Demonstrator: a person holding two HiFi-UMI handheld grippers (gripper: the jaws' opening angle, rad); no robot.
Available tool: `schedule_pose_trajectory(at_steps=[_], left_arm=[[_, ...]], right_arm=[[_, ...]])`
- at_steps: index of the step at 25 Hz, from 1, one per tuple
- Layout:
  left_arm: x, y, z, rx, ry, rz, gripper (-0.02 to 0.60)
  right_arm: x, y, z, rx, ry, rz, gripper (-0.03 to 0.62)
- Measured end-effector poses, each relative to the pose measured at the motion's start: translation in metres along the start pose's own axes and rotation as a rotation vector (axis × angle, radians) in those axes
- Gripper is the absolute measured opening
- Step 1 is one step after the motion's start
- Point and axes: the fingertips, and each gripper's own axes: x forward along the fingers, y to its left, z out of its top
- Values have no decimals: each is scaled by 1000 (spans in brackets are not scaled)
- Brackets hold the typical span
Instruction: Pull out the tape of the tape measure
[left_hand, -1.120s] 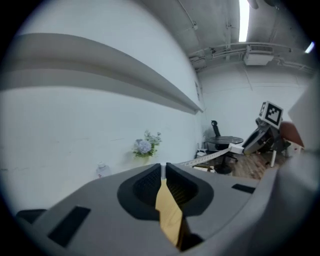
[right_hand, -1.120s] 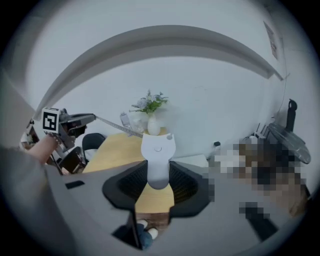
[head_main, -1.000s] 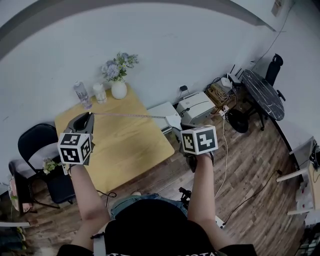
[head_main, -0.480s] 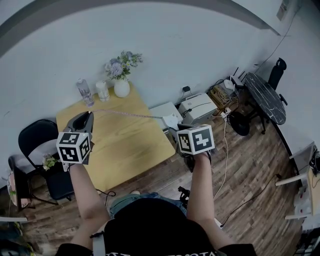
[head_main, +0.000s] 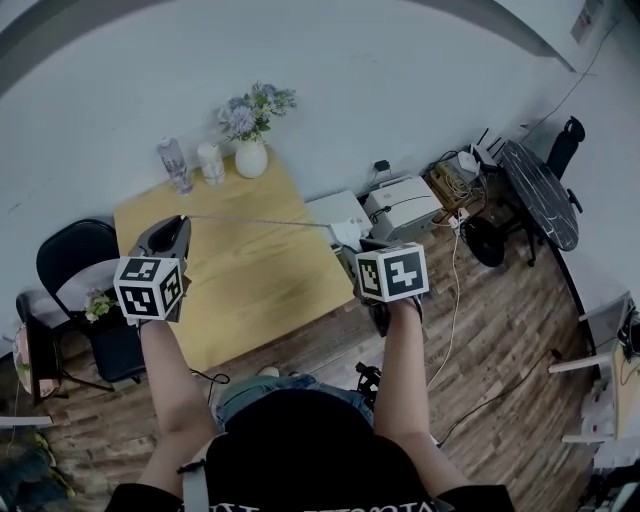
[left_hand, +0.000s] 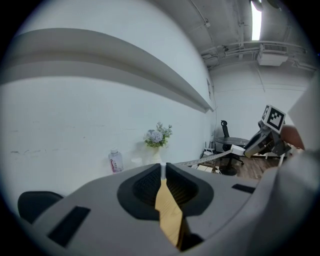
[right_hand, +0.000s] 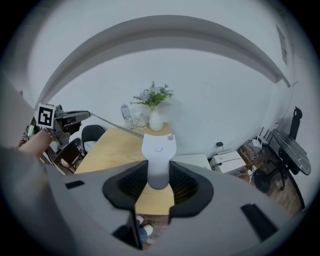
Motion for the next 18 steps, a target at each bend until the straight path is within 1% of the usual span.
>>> schedule_pose_trajectory(at_steps=[3, 9, 13, 18], left_arm=[[7, 0, -21, -25, 37, -10, 43], [21, 0, -61, -92, 103, -17, 43], [31, -1, -84, -104, 151, -16, 43], [36, -9, -117, -118, 218, -26, 43]], right_arm=[[15, -3, -8, -13, 31, -17, 146], [42, -9, -23, -8, 69, -15, 146], [57, -14, -33, -17, 87, -24, 146], [74, -19, -55, 2, 128, -18, 146]])
